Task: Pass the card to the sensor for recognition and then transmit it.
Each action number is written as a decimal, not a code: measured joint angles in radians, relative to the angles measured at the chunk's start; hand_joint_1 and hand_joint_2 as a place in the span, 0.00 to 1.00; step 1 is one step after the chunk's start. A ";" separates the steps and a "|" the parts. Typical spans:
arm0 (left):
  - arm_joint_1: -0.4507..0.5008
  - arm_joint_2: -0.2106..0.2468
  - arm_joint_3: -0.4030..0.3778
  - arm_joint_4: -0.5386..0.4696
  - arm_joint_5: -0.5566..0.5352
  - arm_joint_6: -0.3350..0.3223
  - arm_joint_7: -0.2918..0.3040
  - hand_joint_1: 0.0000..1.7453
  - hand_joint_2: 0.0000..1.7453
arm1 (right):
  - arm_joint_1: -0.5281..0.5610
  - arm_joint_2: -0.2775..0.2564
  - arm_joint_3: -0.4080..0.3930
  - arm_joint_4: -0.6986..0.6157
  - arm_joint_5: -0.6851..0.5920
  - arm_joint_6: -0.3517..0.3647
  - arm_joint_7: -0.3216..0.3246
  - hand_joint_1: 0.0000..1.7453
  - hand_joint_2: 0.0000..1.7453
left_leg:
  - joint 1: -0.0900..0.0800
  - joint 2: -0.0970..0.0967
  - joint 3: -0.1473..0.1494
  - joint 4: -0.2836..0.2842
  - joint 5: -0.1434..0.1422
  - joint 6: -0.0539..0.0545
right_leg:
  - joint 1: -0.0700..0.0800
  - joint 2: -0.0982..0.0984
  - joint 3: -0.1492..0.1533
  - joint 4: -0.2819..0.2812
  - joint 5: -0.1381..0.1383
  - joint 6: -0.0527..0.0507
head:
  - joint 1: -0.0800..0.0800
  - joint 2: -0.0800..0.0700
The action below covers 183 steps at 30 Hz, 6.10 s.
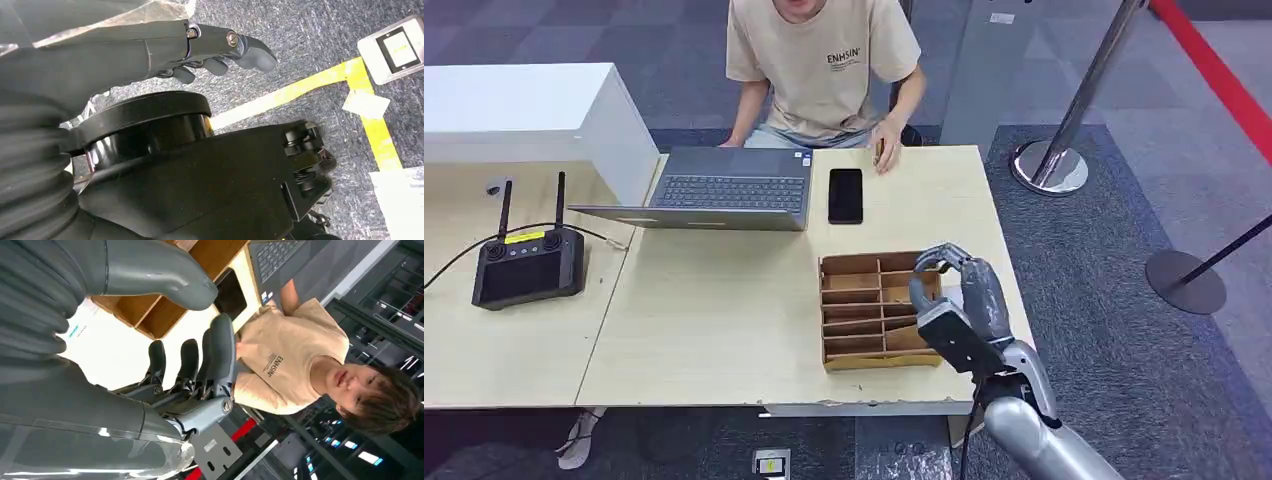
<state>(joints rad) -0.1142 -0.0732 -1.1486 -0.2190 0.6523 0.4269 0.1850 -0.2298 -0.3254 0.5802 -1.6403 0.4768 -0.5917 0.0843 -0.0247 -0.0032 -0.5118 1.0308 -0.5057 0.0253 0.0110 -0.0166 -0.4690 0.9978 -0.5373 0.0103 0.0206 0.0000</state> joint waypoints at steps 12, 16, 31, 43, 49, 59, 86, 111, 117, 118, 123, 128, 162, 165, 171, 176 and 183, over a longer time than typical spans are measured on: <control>0.000 0.000 0.000 0.000 0.005 0.001 0.000 0.00 1.00 | 0.003 0.002 0.003 0.037 0.077 0.011 0.050 0.58 1.00 | 0.000 0.000 0.000 0.000 0.000 0.000 | 0.000 0.000 0.000 0.000 0.000 0.000 | 0.000 0.000; 0.000 0.000 0.000 0.000 0.005 0.001 0.000 0.00 1.00 | 0.004 0.002 0.003 0.068 0.084 0.010 0.056 0.55 1.00 | 0.000 0.000 0.000 0.000 0.000 0.000 | 0.000 0.000 0.000 0.000 0.000 0.000 | 0.000 0.000; 0.000 0.001 0.000 0.000 0.006 0.001 0.003 0.00 1.00 | 0.006 0.003 0.004 0.148 0.066 0.006 0.045 0.43 1.00 | 0.000 0.000 0.000 0.000 0.000 0.000 | 0.000 0.000 0.000 0.000 0.000 0.000 | 0.000 0.000; 0.000 0.001 0.000 0.000 0.007 0.000 0.003 0.00 1.00 | 0.008 0.007 0.004 0.183 0.058 0.007 0.041 0.41 1.00 | 0.000 0.000 0.000 0.000 0.000 0.000 | 0.000 0.000 0.000 0.000 0.000 0.000 | 0.000 0.000; 0.000 0.001 0.000 0.000 0.008 -0.006 0.003 0.00 1.00 | 0.009 0.008 0.004 0.197 0.085 0.003 0.049 0.41 1.00 | 0.000 0.000 0.000 0.000 0.000 0.000 | 0.000 0.000 0.000 0.000 0.000 0.000 | 0.000 0.000; 0.000 0.001 0.000 0.000 0.008 -0.003 0.003 0.00 1.00 | 0.007 0.008 0.006 0.208 0.149 0.004 0.082 0.45 1.00 | 0.000 0.000 0.001 0.000 0.000 0.000 | 0.000 0.000 0.001 0.000 0.000 0.000 | 0.000 0.000; 0.000 0.001 0.000 0.000 0.023 -0.008 0.000 0.00 1.00 | 0.000 0.009 0.020 0.237 0.269 0.012 0.155 0.44 1.00 | 0.000 0.000 0.001 0.000 0.000 0.000 | 0.000 0.000 0.001 0.000 0.000 0.000 | 0.000 0.000; 0.000 0.001 0.000 0.000 0.023 -0.017 0.003 0.00 1.00 | -0.015 -0.001 0.038 0.249 0.374 0.042 0.219 1.00 1.00 | 0.000 0.000 0.001 0.000 0.000 0.000 | 0.000 0.000 0.001 0.000 0.000 0.000 | 0.000 0.000; 0.000 0.001 0.000 0.000 0.023 -0.017 0.003 0.00 1.00 | -0.020 -0.002 0.039 0.250 0.373 0.046 0.221 1.00 1.00 | 0.000 0.000 0.002 0.000 0.000 0.000 | 0.000 0.000 0.002 0.000 0.000 0.000 | 0.000 0.000; 0.000 0.001 0.000 0.000 0.023 -0.017 0.003 0.00 1.00 | -0.020 -0.002 0.039 0.250 0.372 0.048 0.222 1.00 1.00 | 0.000 0.000 0.002 0.000 0.000 0.000 | 0.000 0.000 0.002 0.000 0.000 0.000 | 0.000 0.000; 0.000 0.001 0.000 0.000 0.026 -0.017 0.002 0.00 1.00 | -0.020 -0.002 0.039 0.250 0.360 0.048 0.224 1.00 1.00 | 0.000 0.000 0.003 0.000 0.000 0.000 | 0.000 0.000 0.003 0.000 0.000 0.000 | 0.000 0.000; 0.000 0.001 0.000 0.000 0.030 -0.017 0.002 0.00 1.00 | -0.019 -0.002 0.039 0.250 0.295 0.021 0.192 1.00 1.00 | 0.000 0.000 0.003 0.000 0.000 0.000 | 0.000 0.000 0.003 0.000 0.000 0.000 | 0.000 0.000; -0.003 0.001 -0.016 0.000 -0.021 -0.026 0.004 0.00 1.00 | -0.348 -0.043 -0.010 0.007 0.058 0.213 0.082 1.00 1.00 | 0.000 0.000 0.005 0.000 0.001 -0.001 | 0.000 0.000 0.005 0.001 0.001 -0.001 | 0.000 0.000; -0.005 0.001 -0.019 0.000 -0.023 -0.027 0.004 0.00 1.00 | -0.411 -0.049 0.010 0.050 0.176 0.253 0.123 1.00 1.00 | 0.000 0.000 0.005 0.000 0.001 -0.001 | 0.000 0.000 0.005 0.001 0.001 0.000 | 0.000 0.000; -0.008 0.002 -0.022 0.000 -0.025 -0.033 0.002 0.00 1.00 | -0.537 -0.055 0.124 0.179 0.616 0.422 0.173 1.00 1.00 | 0.000 0.000 0.005 0.000 0.001 -0.001 | 0.000 0.000 0.005 0.001 0.001 0.000 | 0.000 0.000; -0.008 0.004 -0.022 0.000 -0.016 -0.038 -0.009 0.00 1.00 | -0.618 -0.057 0.256 0.273 0.786 0.537 0.131 1.00 1.00 | 0.000 -0.001 0.005 0.000 0.001 -0.001 | 0.000 -0.001 0.004 0.001 0.001 0.000 | 0.000 0.000; -0.007 0.007 -0.022 0.000 -0.010 -0.038 -0.021 0.00 1.00 | -0.665 -0.067 0.372 0.365 0.856 0.525 0.127 1.00 1.00 | 0.000 -0.001 0.004 0.000 0.001 -0.001 | 0.000 -0.001 0.004 0.001 0.001 0.000 | 0.000 0.000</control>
<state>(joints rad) -0.1213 -0.0664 -1.1707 -0.2186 0.6420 0.3891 0.1637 -0.8947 -0.3922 0.9518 -1.2748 1.3333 -0.0664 0.2117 -0.0243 -0.0040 -0.5079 1.0308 -0.5045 0.0245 0.0112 -0.0171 -0.4652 0.9992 -0.5360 0.0102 0.0210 0.0000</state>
